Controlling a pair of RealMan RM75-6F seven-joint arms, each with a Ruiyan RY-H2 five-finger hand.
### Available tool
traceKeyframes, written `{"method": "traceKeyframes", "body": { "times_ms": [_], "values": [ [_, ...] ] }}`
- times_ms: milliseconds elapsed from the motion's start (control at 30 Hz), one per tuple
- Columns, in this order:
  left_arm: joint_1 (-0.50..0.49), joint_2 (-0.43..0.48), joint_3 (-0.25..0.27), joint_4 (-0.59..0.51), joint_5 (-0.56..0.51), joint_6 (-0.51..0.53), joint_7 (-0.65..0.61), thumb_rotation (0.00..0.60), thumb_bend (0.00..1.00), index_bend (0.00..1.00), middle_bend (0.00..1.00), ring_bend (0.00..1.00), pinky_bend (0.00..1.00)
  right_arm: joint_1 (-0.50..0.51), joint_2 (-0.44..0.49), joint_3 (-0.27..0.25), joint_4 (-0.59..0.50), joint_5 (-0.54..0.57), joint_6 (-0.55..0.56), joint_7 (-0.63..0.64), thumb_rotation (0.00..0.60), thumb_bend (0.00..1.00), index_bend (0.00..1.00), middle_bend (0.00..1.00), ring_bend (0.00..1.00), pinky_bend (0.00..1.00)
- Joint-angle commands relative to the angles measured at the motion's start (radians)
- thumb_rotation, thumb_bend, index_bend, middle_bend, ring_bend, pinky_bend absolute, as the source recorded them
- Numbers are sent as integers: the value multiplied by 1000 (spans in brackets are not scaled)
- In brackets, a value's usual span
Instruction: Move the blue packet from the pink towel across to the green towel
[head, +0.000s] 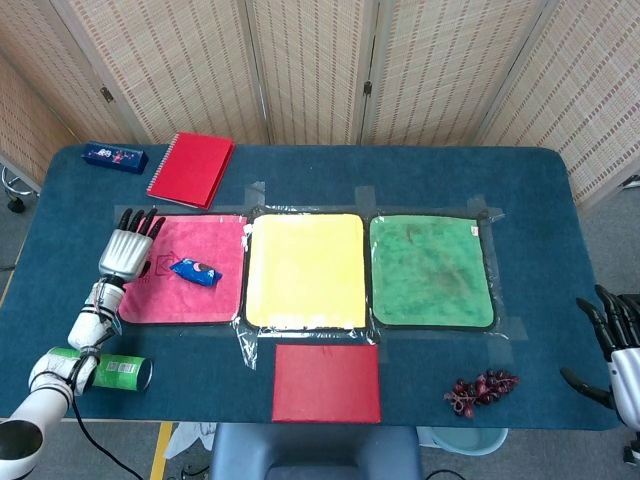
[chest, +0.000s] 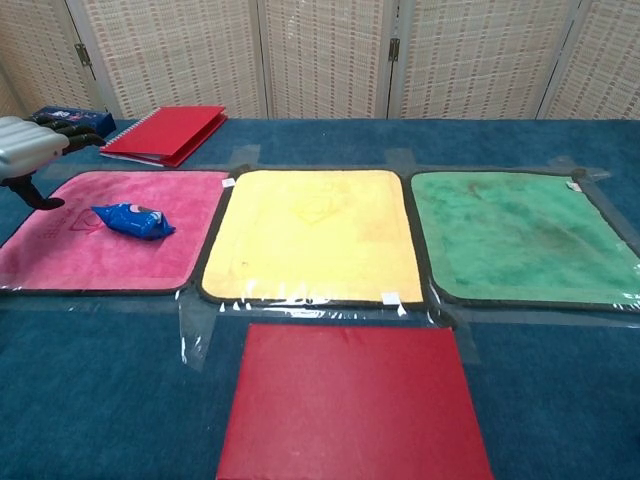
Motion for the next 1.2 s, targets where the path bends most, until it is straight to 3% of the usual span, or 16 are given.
{"method": "traceKeyframes", "body": {
  "times_ms": [33,333,533,833,1200],
  "values": [
    [-13,-27,2,28,-8,-17,-4,600,352,66,21,13,0,1,-2,1,1,2,-3,3,600,181,100,23,28,0],
    [-46,-81,15,59,-2,-14,4,600,352,59,21,14,0,-4,-4,1,6,8,-4,7,600,182,100,23,27,0],
    [-68,-87,32,6,25,49,12,600,352,58,21,14,0,-6,-8,2,16,8,-2,18,600,182,100,23,28,0],
    [-127,-77,29,-163,56,131,131,600,352,52,21,13,0,-17,-15,1,41,6,15,46,600,181,100,23,27,0],
    [-190,-35,-43,-435,19,159,299,600,352,52,21,12,0,-27,-20,5,67,5,34,76,600,182,100,23,27,0]
  ]
}}
